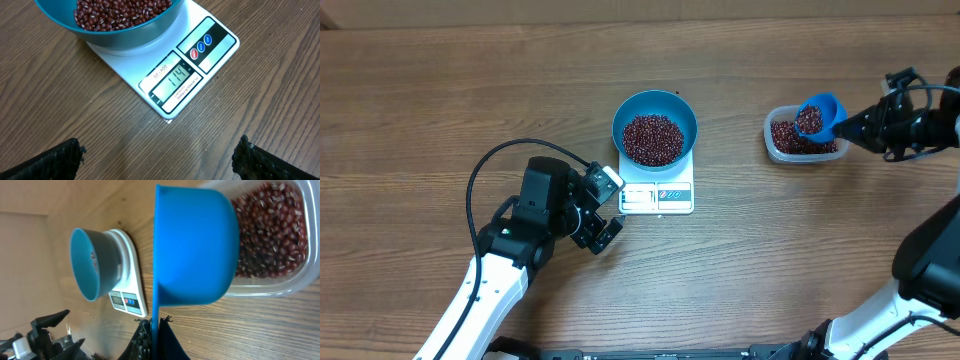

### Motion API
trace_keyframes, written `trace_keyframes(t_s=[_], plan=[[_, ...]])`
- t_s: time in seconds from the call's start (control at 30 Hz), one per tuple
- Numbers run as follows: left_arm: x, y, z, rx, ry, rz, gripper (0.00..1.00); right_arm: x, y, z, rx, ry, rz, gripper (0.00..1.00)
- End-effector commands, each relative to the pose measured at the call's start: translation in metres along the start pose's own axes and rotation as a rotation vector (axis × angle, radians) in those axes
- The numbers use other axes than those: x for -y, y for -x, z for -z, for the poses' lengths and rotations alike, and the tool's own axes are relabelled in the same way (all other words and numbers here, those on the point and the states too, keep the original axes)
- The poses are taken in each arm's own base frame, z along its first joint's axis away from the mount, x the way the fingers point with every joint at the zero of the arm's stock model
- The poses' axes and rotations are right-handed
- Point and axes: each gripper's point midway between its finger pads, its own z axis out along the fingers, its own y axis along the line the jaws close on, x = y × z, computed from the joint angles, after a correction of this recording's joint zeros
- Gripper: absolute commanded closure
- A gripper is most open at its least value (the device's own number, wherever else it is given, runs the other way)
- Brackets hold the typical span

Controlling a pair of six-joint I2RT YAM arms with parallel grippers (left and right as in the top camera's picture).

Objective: Scoop item into bowl and weigh 150g on scale
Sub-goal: 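Carry the filled scoop left over the teal bowl with the right gripper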

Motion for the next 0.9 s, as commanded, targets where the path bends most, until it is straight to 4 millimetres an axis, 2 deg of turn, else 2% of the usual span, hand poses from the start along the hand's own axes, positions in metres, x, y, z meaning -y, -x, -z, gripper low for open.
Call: trace_keyframes(t_s=[0.0,0.17,0.47,0.6,0.87], plan=[[0.000,-0.004,-0.002,-0.011,-0.004,-0.012,0.01,-0.054,0.007,0.024,0.075,0.049,0.180,0.96],[0.000,-0.004,-0.002,-0.011,-0.004,-0.012,0.01,-0.091,-0.002,0.009,0.031,0.084,0.274,0.96],[0.000,-0.004,-0.002,-0.011,-0.004,-0.012,0.00,-0.158,-0.033,-0.038,-0.100,0.203,0.413,0.96],[0.000,-0.004,-0.002,-0.011,-0.004,-0.012,0.00,-0.175,-0.039,-0.052,-0.122,0.217,0.441,0.96],[0.000,-0.004,-0.002,-0.011,-0.004,-0.012,0.01,-0.194,-0.045,-0.081,-0.143,0.159,0.476,0.96]])
